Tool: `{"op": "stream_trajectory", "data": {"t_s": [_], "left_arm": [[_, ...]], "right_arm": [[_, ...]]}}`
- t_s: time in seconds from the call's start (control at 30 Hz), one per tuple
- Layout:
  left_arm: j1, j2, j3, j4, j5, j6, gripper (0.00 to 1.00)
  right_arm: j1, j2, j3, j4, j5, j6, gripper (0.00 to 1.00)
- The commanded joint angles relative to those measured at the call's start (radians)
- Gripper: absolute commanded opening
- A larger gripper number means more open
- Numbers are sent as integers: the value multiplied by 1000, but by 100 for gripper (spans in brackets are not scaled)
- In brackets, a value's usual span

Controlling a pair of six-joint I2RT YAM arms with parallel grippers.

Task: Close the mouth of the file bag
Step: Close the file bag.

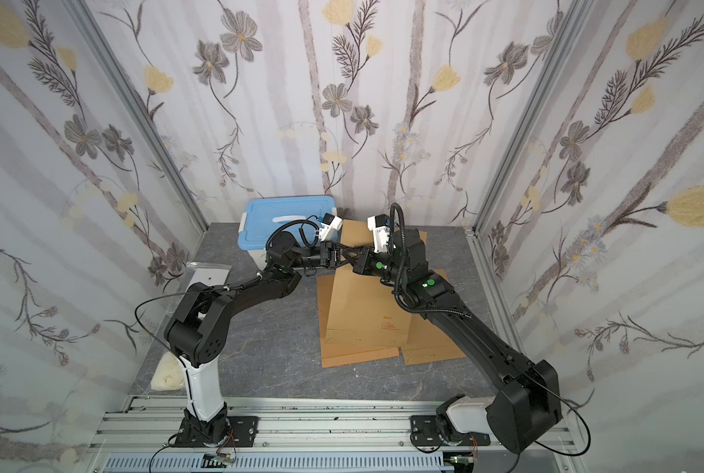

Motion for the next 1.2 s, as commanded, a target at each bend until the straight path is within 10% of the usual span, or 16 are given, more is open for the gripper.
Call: {"op": "stream_trajectory", "data": {"t_s": [0.0, 1.17], "left_arm": [[9, 4, -6, 115, -16, -66, 0], [66, -11, -78, 313, -115, -202, 0]], "right_arm": [[7, -2, -22, 79, -19, 25, 0], [-105, -255, -357, 54, 23, 26, 0]]}}
